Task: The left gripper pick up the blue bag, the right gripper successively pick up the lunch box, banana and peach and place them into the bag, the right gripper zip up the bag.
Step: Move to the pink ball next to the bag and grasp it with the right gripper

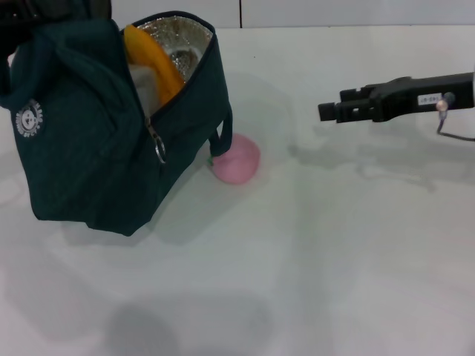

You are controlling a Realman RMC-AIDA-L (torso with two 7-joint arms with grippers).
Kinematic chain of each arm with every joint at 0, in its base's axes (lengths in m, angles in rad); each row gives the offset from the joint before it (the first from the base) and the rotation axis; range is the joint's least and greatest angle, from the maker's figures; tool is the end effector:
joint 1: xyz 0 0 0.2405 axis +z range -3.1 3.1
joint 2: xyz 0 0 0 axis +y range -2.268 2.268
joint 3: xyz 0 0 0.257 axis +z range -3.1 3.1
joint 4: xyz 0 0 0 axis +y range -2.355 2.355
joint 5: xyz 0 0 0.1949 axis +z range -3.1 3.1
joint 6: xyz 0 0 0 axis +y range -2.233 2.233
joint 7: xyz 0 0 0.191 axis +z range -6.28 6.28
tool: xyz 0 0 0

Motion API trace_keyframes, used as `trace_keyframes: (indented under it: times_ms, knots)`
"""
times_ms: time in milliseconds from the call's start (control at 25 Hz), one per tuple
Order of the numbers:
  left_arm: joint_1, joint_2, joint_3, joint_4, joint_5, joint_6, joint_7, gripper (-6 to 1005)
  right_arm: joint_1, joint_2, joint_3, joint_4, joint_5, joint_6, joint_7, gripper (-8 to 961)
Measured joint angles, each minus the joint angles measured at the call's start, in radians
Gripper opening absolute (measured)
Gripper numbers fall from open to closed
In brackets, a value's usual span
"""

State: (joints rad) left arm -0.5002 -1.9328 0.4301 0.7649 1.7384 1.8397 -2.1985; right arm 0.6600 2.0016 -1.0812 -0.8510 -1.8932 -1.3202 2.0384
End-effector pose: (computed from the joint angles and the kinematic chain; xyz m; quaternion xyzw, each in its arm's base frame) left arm -0.2174 0.3438 0.1003 -0.7685 -0.4561 -0.4447 0.0606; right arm 0.1737 0.3996 -0.0313 -0.9201 0.3279 0.1758 0.1223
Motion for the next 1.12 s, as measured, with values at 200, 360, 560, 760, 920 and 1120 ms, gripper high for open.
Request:
trace_keyframes:
  times_ms: [200,360,560,760,920,1120]
  knots:
    - [0.011,0.000,0.002,-0.018,0.006,-0.025,0.020,59,0.018,0.010,-0.068,0.010,-0.012,0.046,-0.011,701]
    - [0.018,-0.001,0.005,-0.018,0.013,-0.033,0.031,59,0.030,0.011,-0.111,0.019,-0.010,0.079,-0.011,700]
    - [0.029,-0.004,0.006,-0.018,0.021,-0.040,0.037,59,0.048,0.019,-0.174,0.027,-0.002,0.119,-0.023,702]
    - [0.036,-0.002,0.005,-0.018,0.020,-0.037,0.038,60,0.068,0.022,-0.219,0.029,0.006,0.127,-0.035,705]
    - [0.041,0.003,0.000,-0.017,0.011,-0.021,0.038,60,0.079,0.023,-0.249,0.031,0.029,0.140,-0.050,735]
    - [0.042,0.006,0.000,-0.016,0.007,-0.009,0.036,60,0.095,0.023,-0.294,0.036,0.037,0.157,-0.064,839]
